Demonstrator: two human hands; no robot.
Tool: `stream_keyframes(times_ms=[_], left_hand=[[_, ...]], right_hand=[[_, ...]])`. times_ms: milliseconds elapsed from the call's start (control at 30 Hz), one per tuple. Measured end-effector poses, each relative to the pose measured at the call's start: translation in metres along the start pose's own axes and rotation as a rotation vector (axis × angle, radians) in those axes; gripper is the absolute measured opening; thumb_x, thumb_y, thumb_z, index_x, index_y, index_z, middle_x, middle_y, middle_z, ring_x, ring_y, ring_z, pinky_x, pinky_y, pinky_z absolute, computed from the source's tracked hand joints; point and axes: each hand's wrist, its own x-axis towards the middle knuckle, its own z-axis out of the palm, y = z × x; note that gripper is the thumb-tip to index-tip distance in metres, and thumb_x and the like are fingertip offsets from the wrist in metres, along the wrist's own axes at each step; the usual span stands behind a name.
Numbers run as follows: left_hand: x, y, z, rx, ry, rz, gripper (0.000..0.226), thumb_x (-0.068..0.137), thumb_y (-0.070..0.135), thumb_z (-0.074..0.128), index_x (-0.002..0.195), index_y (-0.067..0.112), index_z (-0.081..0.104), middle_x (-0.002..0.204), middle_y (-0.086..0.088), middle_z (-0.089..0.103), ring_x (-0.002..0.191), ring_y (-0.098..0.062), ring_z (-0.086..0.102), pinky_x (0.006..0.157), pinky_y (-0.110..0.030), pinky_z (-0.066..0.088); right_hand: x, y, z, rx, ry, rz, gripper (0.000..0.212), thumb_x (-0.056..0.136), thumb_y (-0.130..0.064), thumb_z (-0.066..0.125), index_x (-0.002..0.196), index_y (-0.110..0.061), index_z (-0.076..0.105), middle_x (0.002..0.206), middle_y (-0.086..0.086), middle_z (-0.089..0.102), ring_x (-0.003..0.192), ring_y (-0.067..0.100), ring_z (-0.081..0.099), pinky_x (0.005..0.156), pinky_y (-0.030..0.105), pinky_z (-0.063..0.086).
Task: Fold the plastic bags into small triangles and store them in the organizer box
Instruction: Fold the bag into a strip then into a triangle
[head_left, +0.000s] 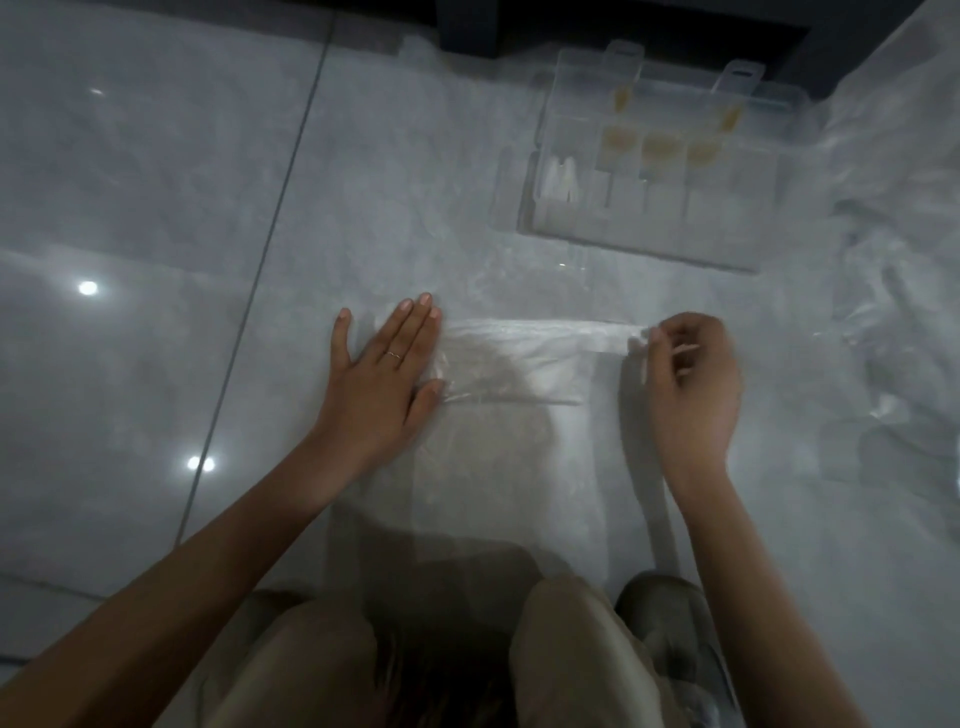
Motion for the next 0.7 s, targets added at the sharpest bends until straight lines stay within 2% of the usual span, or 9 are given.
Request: stream_keyframes(times_ms=[67,167,233,400,500,700], left_hand=[[0.000,0.000,0.000,0.002,0.004,0.003,0.064,0.097,0.042,0.024,0.152,0.010,0.025,0.159,-0.004,0.021,0.146,-0.013,0.016,0.114,-0.054,-0.002],[0.000,0.000,0.000,0.008,0.010,0.005,0.064,0.097,0.043,0.024,0.151,0.009,0.025,0.159,-0.005,0.022,0.146,-0.013,0.016,0.114,-0.054,-0.002],[0.000,0.001,-0.001,-0.001,0.017,0.007,0.064,0.097,0.043,0.024,0.151,0.009,0.026,0.159,-0.005,0.023,0.146,-0.013,0.017,0.114,-0.055,-0.001],[0.000,0.001,0.000,-0.005,0.019,0.007,0.064,0.097,0.043,0.024,0.151,0.009,0.026,0.159,-0.006,0.023,0.146,-0.014,0.017,0.114,-0.053,-0.004],[0.001,0.000,0.000,0.009,0.013,0.009,0.064,0.097,0.042,0.025,0.151,0.009,0.026,0.159,-0.006,0.023,0.145,-0.014,0.016,0.114,-0.055,-0.002],[0.000,0.000,0.000,-0.001,0.012,0.010,0.064,0.097,0.043,0.024,0.151,0.009,0.025,0.159,-0.005,0.022,0.146,-0.013,0.015,0.114,-0.056,0.000]], right_hand=[[-0.021,-0.005,0.004,0.123,-0.141,0.066,0.007,0.092,-0.015,0.061,0.091,-0.020,0.058,0.076,-0.012,0.061,0.061,0.001,0.054,0.057,0.011,0.040],[-0.043,-0.005,0.009,0.168,-0.287,0.092,0.016,0.089,-0.012,0.065,0.101,-0.020,0.059,0.088,-0.013,0.065,0.067,0.004,0.059,0.062,0.011,0.044],[-0.046,-0.004,0.011,0.187,-0.306,0.086,0.023,0.086,-0.010,0.068,0.106,-0.019,0.058,0.094,-0.012,0.066,0.070,0.005,0.062,0.064,0.014,0.046],[-0.041,-0.007,0.015,0.293,-0.372,0.076,0.033,0.086,0.000,0.066,0.111,-0.019,0.055,0.095,-0.001,0.065,0.073,0.012,0.066,0.066,0.023,0.053],[-0.038,-0.008,0.017,0.355,-0.455,0.153,0.036,0.089,-0.001,0.064,0.117,-0.020,0.052,0.097,0.003,0.066,0.069,0.020,0.070,0.067,0.027,0.056],[-0.033,-0.008,0.021,0.333,-0.412,0.231,0.028,0.091,-0.012,0.064,0.115,-0.018,0.051,0.083,0.015,0.067,0.064,0.021,0.070,0.059,0.026,0.057]])
